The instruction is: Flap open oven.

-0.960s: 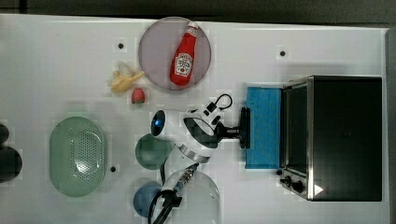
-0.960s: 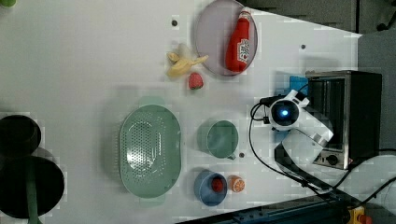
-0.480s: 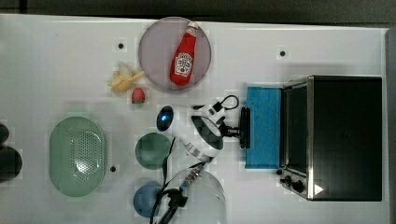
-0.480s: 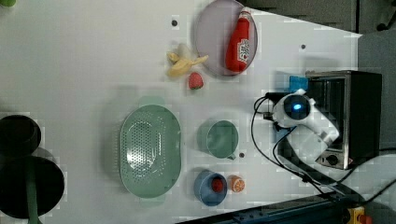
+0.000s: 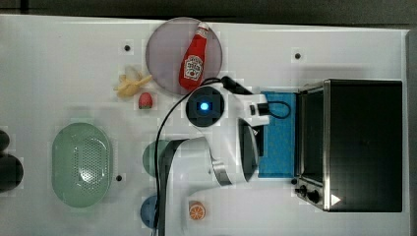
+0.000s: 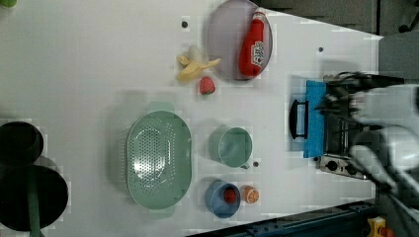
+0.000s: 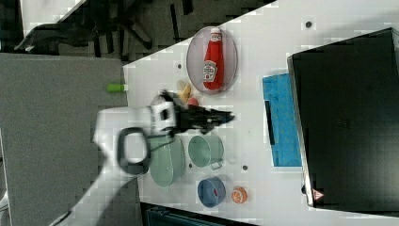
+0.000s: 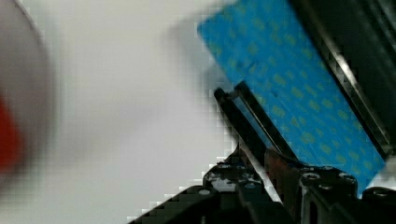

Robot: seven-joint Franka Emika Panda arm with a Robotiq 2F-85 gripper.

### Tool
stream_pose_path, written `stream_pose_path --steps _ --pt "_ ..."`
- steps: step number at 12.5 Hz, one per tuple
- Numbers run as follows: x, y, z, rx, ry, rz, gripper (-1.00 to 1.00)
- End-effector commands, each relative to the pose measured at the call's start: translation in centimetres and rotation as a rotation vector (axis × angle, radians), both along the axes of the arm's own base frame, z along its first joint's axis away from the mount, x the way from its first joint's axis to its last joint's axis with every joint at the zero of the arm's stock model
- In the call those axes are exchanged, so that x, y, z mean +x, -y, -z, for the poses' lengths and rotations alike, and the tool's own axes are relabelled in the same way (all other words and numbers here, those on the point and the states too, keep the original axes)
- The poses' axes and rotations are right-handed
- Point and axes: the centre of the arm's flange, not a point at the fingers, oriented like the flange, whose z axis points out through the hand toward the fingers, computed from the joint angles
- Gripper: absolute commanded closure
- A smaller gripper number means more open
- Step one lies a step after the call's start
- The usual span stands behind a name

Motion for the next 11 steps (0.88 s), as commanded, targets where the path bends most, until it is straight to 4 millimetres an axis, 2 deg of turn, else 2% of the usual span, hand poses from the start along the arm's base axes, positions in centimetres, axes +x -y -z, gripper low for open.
stream_pose_path --steps 1,4,7,9,11 --pt "-0.6 2.1 -9.8 0.089 0.124 0.153 0.65" --pt "-3.0 1.9 -18.6 0.220 0.136 0.255 0.65" --pt "-5.2 2.2 -25.8 0.257 0.092 0.290 0.65" --pt "-5.5 1.8 -28.6 0.262 0.113 0.281 0.65" --pt "-5.3 0.9 -29.0 0.259 0.117 0.265 0.65"
